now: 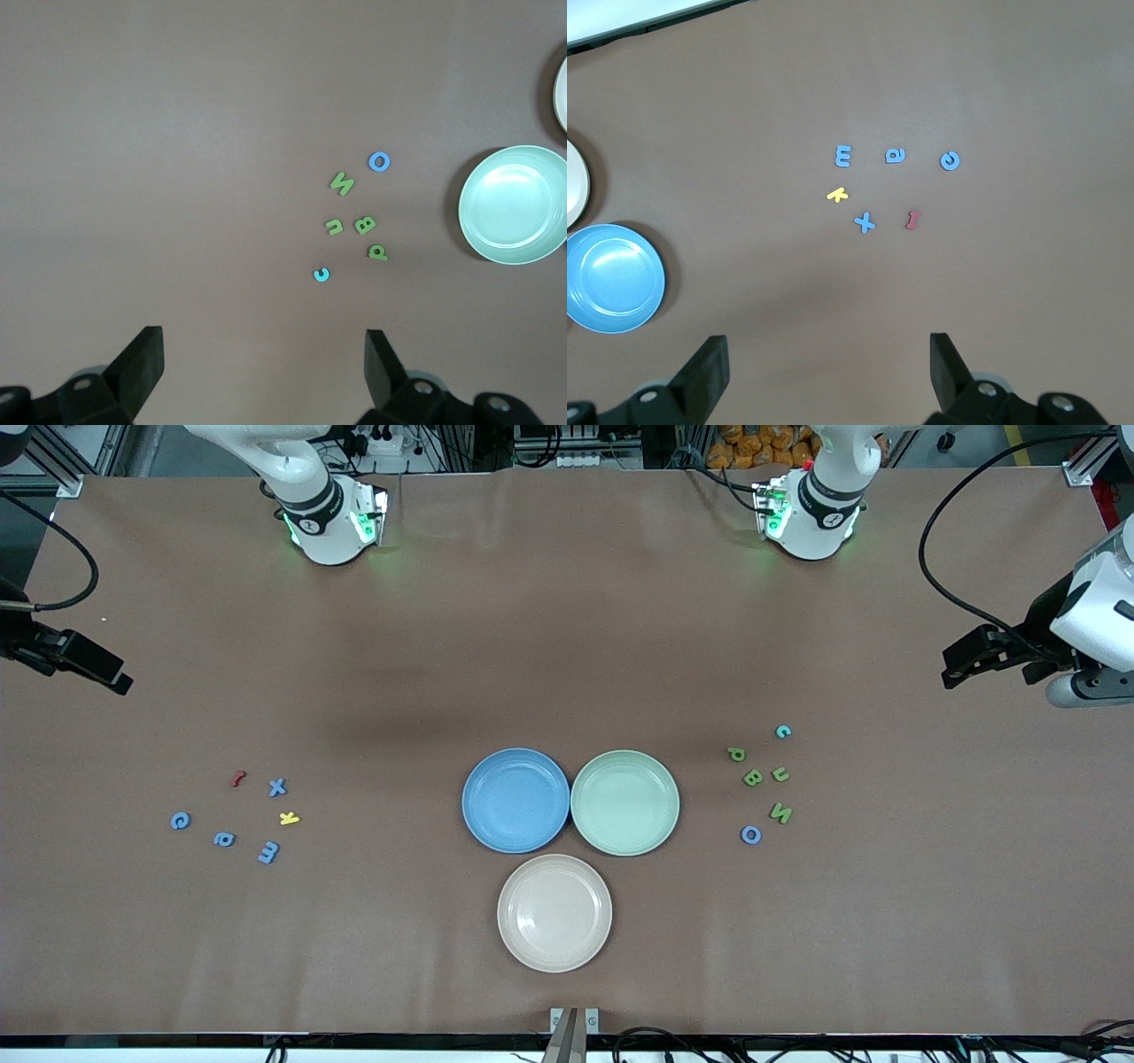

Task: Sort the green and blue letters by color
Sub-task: 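Move the right gripper and the left gripper toward the letters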

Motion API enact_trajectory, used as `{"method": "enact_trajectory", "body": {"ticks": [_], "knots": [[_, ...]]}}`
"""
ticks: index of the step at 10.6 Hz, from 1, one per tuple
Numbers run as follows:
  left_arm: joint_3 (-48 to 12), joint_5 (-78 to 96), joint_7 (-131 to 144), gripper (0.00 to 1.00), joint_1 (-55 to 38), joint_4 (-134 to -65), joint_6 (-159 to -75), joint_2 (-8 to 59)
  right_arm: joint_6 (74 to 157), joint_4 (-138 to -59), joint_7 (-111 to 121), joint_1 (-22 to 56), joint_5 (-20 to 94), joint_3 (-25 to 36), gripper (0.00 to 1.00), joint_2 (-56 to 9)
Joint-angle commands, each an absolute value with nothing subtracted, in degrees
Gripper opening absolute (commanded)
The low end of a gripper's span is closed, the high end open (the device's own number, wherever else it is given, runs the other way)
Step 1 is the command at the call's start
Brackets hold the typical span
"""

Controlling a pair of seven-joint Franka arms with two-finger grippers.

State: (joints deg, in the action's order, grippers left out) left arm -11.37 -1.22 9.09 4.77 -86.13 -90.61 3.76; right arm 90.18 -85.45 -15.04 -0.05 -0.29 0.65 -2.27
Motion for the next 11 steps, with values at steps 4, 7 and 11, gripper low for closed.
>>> {"method": "enact_trajectory", "body": {"ticks": [4,7,11], "knots": [[-11.4,-1.3,7.9,1.0,5.3,-86.0,-90.5,4.3,90.7,-86.0,-12.7,0.5,-0.3,1.1,1.0,-1.9],[-11.6,-1.1,7.9,1.0,5.0,-93.7,-100.0,6.3,90.9,-86.5,-12.5,-0.3,-0.2,0.9,1.0,-2.3],[-11.9,-1.4,9.4,1.0,4.4,-104.0,-117.1,12.9,110.8,-104.6,-10.0,-1.6,-0.2,0.1,1.0,-2.5]]}}
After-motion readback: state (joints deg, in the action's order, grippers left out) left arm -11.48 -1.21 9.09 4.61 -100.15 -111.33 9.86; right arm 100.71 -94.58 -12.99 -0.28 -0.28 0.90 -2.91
